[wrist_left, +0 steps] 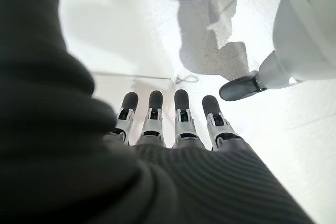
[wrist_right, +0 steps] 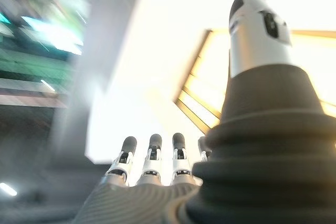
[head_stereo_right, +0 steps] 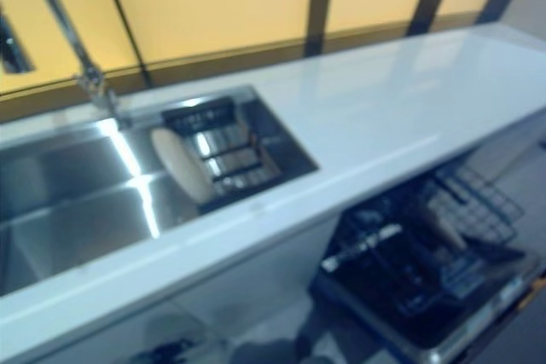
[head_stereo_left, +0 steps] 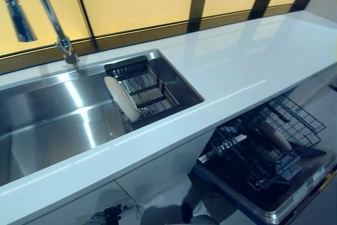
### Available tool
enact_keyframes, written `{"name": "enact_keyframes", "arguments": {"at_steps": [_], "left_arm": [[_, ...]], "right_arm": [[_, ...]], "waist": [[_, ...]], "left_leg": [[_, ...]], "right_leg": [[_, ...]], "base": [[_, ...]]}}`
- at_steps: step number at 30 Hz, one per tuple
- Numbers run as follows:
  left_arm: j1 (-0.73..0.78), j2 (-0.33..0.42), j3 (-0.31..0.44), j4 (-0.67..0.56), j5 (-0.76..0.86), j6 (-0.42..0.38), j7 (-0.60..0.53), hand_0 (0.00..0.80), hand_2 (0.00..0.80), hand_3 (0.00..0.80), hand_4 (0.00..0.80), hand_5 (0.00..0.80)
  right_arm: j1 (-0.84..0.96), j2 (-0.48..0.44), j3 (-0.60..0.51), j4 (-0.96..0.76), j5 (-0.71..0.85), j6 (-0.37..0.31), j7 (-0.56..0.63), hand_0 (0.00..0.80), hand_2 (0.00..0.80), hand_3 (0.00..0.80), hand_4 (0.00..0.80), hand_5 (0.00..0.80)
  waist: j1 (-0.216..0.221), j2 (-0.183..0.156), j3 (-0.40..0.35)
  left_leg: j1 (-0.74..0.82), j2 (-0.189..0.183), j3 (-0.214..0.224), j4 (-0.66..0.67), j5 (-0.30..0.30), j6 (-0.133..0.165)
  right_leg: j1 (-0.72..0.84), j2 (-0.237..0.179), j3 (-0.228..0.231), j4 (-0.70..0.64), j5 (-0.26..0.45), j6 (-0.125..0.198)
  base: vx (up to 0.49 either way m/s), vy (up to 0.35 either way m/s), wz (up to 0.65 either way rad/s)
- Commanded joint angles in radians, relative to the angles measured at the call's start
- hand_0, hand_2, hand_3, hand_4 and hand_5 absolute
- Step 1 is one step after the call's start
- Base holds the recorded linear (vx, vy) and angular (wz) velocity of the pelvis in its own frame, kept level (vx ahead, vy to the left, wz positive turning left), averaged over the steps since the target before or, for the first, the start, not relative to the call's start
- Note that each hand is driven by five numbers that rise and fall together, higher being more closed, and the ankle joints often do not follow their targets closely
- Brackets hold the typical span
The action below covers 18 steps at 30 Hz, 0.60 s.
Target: Take plates into dishwasher
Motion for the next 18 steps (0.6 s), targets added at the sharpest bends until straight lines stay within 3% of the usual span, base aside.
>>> {"name": "enact_keyframes", "arguments": {"at_steps": [1,4,10,18], "left_arm": [[-0.03,0.061,0.016,0.019,-0.055,-0.003,0.026,0.0,0.0,0.0,0.0,0.0],[-0.027,0.054,0.029,0.017,-0.067,-0.009,0.034,0.0,0.0,0.0,0.0,0.0],[-0.029,0.05,0.057,0.006,-0.098,-0.02,0.047,0.0,0.0,0.0,0.0,0.0],[-0.06,0.069,0.047,-0.021,-0.158,-0.029,0.057,0.0,0.0,0.0,0.0,0.0]], "right_arm": [[-0.269,0.045,0.134,-0.053,-0.069,-0.049,-0.083,0.0,0.0,0.0,0.0,0.0],[-0.343,0.098,0.203,-0.108,-0.111,-0.106,-0.129,0.0,0.0,0.0,0.0,0.0],[-0.38,0.178,0.238,-0.215,-0.21,-0.193,-0.19,0.0,0.0,0.0,0.0,0.0],[-0.444,0.258,0.309,-0.228,-0.258,-0.195,-0.232,0.0,0.0,0.0,0.0,0.0]], "waist": [[0.061,-0.091,0.016],[0.092,-0.088,0.03],[0.143,-0.085,0.072],[0.198,-0.083,0.174]], "left_leg": [[0.015,0.043,-0.046,0.004,0.009,0.007],[-0.001,0.036,-0.07,0.004,0.016,0.012],[-0.052,0.019,-0.12,0.004,0.032,0.02],[-0.174,-0.006,-0.192,0.004,0.076,0.02]], "right_leg": [[0.031,-0.056,0.002,0.004,-0.018,0.094],[0.034,-0.063,-0.022,0.004,-0.02,0.095],[0.026,-0.073,-0.063,0.004,-0.022,0.094],[-0.03,-0.073,-0.106,0.004,-0.011,0.086]], "base": [[0.06,0.038,0.17],[0.035,0.029,0.25],[0.002,0.026,0.27],[-0.08,0.004,0.33]]}}
